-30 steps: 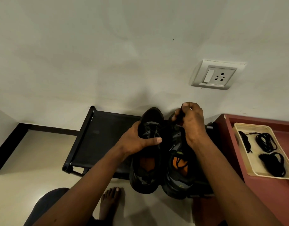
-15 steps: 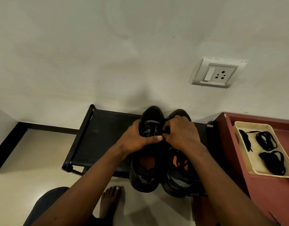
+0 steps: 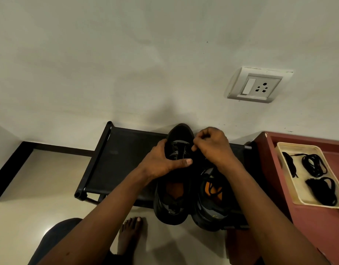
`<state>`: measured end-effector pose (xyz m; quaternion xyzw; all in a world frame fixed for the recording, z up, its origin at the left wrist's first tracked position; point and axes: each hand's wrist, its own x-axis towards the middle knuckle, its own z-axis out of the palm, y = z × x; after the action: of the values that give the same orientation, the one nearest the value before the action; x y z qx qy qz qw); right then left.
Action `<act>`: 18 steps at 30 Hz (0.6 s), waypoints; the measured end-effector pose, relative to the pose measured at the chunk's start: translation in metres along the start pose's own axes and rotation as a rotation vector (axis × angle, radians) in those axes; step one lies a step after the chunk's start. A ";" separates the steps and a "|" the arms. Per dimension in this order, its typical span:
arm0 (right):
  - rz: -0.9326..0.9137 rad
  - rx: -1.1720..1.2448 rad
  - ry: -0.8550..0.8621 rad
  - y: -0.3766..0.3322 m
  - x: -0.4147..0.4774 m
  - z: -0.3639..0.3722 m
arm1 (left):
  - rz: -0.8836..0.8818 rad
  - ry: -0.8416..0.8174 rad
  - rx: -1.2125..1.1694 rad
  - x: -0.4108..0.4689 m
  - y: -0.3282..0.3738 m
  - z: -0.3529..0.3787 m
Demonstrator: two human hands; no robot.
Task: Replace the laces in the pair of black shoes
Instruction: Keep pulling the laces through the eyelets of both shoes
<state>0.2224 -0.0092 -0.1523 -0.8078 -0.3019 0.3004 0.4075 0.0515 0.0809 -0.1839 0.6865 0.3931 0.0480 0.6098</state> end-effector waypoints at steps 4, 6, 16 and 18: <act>-0.087 0.403 0.132 -0.012 0.003 -0.017 | 0.007 0.003 0.030 0.002 -0.004 -0.002; -0.174 0.572 0.172 -0.019 0.002 -0.027 | 0.008 0.018 0.058 0.002 -0.003 -0.003; -0.189 1.065 -0.195 -0.032 -0.009 -0.023 | 0.592 0.516 0.230 -0.011 0.030 0.031; -0.195 1.090 -0.302 -0.035 -0.010 -0.017 | 0.603 0.404 0.082 -0.011 0.035 0.037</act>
<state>0.2200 -0.0078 -0.1121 -0.3977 -0.2312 0.4856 0.7433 0.0806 0.0463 -0.1581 0.7721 0.2871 0.3447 0.4501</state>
